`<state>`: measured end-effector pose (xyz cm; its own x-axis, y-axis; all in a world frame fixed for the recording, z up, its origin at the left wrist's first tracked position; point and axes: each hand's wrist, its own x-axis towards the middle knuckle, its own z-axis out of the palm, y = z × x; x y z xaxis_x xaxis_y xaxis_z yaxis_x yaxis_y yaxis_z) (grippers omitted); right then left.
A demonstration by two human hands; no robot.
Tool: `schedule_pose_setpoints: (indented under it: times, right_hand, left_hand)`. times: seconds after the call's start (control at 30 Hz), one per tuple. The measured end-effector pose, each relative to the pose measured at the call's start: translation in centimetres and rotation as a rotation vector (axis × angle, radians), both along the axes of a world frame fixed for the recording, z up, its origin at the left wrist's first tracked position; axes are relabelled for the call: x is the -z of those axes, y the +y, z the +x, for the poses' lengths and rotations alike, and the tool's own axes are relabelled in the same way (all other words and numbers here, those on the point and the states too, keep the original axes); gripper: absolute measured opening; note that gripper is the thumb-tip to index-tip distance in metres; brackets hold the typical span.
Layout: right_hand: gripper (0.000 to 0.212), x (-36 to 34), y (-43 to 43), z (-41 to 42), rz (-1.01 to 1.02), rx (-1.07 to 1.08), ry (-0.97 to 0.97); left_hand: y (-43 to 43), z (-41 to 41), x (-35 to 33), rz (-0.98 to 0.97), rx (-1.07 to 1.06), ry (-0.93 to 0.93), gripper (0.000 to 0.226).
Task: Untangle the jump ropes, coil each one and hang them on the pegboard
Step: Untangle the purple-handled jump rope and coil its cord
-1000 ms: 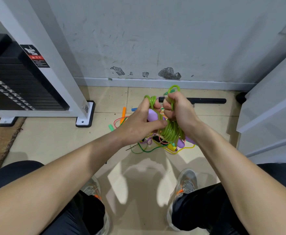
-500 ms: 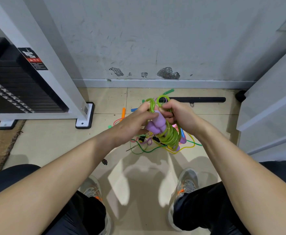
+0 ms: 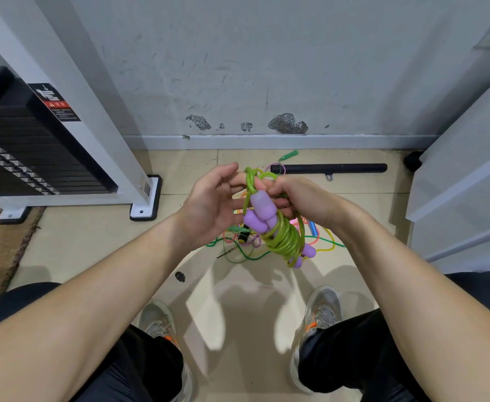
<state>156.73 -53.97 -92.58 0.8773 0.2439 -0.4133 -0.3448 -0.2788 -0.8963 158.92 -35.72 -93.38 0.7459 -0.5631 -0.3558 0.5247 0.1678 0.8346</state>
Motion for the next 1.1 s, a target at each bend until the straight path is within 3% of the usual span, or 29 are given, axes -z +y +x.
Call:
schedule_pose_setpoints:
  times: [0.1, 0.2, 0.27, 0.47, 0.6, 0.87, 1.1]
  right_hand:
    - [0.054, 0.1, -0.1, -0.2, -0.106, -0.002, 0.043]
    - [0.029, 0.2, -0.1, -0.2, -0.111, -0.02, 0.041]
    - [0.033, 0.4, -0.4, -0.1, -0.115, 0.013, 0.024]
    - [0.034, 1.2, -1.0, 0.5, 0.022, 0.191, -0.073]
    - [0.039, 1.2, -1.1, 0.3, 0.08, 0.108, -0.176]
    - [0.024, 1.4, -1.6, -0.2, 0.192, 0.057, -0.112]
    - [0.015, 0.6, -0.6, -0.1, -0.232, 0.185, -0.401]
  left_hand:
    - [-0.1, -0.3, 0.5, -0.014, -0.002, 0.054, 0.05]
    - [-0.2, -0.1, 0.3, 0.006, -0.003, 0.073, 0.049]
    - [-0.4, 0.1, 0.1, 0.042, -0.016, 0.063, 0.045]
    - [-0.5, 1.1, 0.0, 0.054, -0.024, 0.008, 0.039]
    - [0.2, 1.4, 0.0, 0.052, 0.036, 0.01, 0.034]
    - [1.1, 1.6, -0.6, 0.067, 0.114, -0.001, 0.033]
    - [0.9, 1.2, -0.6, 0.012, 0.09, 0.017, 0.036]
